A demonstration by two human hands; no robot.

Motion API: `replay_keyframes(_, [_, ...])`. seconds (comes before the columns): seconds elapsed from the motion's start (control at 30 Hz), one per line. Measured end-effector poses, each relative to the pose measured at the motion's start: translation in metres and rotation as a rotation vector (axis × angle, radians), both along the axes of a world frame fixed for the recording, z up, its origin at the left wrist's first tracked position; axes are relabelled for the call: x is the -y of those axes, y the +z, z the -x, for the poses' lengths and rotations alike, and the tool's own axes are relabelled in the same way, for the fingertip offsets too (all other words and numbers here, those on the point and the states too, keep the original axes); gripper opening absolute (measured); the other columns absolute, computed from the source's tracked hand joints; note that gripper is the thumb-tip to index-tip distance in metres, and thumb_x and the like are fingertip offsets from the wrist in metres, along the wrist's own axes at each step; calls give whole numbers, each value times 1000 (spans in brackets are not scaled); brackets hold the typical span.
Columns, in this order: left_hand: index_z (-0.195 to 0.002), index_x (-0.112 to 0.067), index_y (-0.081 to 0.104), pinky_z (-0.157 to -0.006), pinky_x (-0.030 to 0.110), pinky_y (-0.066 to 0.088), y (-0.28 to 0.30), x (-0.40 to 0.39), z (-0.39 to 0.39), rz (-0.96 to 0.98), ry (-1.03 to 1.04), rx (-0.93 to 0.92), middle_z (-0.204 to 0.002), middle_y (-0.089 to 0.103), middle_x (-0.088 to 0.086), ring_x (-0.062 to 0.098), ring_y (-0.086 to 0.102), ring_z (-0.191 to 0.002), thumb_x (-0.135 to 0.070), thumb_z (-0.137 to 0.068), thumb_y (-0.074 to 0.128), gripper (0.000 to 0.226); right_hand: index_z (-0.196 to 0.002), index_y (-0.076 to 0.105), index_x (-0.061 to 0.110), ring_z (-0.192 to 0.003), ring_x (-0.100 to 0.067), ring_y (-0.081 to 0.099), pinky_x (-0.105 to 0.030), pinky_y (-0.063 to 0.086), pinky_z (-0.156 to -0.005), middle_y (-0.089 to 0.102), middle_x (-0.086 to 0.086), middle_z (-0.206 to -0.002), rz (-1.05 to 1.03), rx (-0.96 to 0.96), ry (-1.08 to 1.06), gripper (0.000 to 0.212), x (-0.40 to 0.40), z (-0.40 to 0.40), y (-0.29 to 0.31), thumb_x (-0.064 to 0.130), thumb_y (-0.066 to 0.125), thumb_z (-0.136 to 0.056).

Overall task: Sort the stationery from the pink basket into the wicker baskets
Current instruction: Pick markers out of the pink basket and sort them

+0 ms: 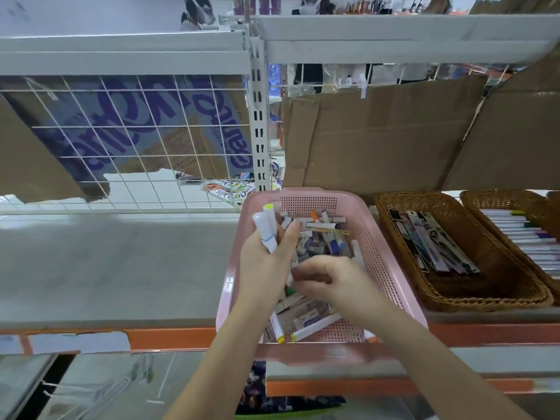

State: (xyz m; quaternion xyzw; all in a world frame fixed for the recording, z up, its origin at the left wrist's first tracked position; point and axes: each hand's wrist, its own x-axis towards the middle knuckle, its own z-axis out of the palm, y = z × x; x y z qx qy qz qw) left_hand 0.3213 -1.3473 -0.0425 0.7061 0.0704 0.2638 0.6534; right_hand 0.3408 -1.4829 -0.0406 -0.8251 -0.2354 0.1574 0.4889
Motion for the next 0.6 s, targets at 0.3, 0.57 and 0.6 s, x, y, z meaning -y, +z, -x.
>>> replay_keyframes(0.3, [-54,-23,37,-44,20,31,2,0,2,-5,-13,-15,-46,36,-8,11,32,-46,-40,-84,63,44,-107,66,16,-96,-18,60,-30,51,-85,64,-1,-108,919,339,302,20,33,-31,-19,14,61,-87])
replay_keyframes(0.57, [-55,-22,34,-47,23,29,2,-3,5,-1,-36,-27,-49,32,-9,11,29,-48,-40,-85,65,46,-108,63,20,-93,-15,59,-30,52,-81,63,3,-105,978,432,445,20,27,-39,-24,16,59,-89])
replay_keyframes(0.6, [-54,-24,35,-47,23,29,2,-3,5,-4,-38,-34,-48,32,-10,11,30,-48,-40,-85,65,46,-103,63,23,-87,-10,58,-24,51,-77,62,7,-99,913,386,444,14,29,-40,-19,20,60,-89])
